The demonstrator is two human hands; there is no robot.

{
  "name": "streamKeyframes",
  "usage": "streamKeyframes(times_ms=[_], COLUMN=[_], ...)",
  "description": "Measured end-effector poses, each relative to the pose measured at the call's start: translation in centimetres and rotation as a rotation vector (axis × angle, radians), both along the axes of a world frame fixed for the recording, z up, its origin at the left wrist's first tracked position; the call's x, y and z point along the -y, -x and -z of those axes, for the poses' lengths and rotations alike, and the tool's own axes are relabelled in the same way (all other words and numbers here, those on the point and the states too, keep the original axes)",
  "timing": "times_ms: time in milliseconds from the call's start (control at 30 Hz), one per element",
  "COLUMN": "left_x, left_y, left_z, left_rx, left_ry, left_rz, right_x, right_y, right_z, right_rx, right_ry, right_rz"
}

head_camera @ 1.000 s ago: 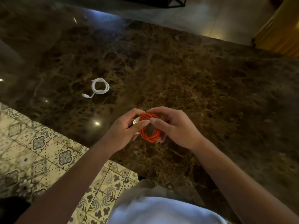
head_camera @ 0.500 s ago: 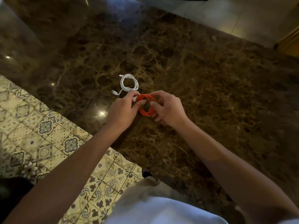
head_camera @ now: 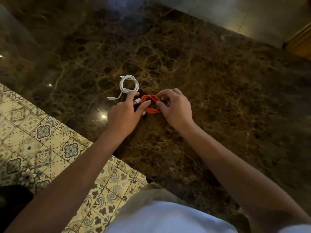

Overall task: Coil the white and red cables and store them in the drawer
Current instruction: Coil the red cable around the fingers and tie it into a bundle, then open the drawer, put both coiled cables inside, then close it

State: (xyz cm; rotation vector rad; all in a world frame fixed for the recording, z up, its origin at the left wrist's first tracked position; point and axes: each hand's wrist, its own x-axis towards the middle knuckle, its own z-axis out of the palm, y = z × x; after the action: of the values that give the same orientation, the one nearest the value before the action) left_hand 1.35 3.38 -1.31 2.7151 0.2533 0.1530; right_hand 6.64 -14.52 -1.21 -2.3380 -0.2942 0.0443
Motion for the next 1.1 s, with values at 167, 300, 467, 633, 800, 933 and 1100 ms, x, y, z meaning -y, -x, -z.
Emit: streamKeyframes(times_ms=[167, 300, 467, 633, 800, 933, 1100], left_x=[-0.3, -0.5, -0.9, -0.8, -0.6, 0.0, 2.7], left_y=[0.6, 1.2, 1.8, 1.8, 2.1, 2.3, 2.2], left_z=[-0.8, -1.1, -1.4, -1.7, -2.1, -2.9, -4.5], left_rx=[-0.038, -0.043, -0.088, -0.091, -0.058, 0.056, 0.191], left_ry=[0.116, 0.188, 0.279, 0.246, 0.261, 0.299, 0.311], left_rz=[-0.013, 0.003, -0.007, -0.014, -0.010, 0.011, 0.134], right_x=[0.4, 0.5, 0.7, 0.9, 1.1, 2.2, 5.7], right_y=[0.1, 0.2, 0.4, 0.5, 0.8, 1.1, 2.0], right_z=[0.0, 0.0, -0.4, -0.6, -0.8, -1.9, -5.2], right_rx=[-0.022, -0.041, -0.072, -0.089, -0.086, 0.005, 0.081], right_ry=[-0.045, -0.049, -0.038, -0.028, -0.057, -0.147, -0.218], right_rz=[-0.035, -0.041, -0.078, -0.084, -0.086, -0.067, -0.039])
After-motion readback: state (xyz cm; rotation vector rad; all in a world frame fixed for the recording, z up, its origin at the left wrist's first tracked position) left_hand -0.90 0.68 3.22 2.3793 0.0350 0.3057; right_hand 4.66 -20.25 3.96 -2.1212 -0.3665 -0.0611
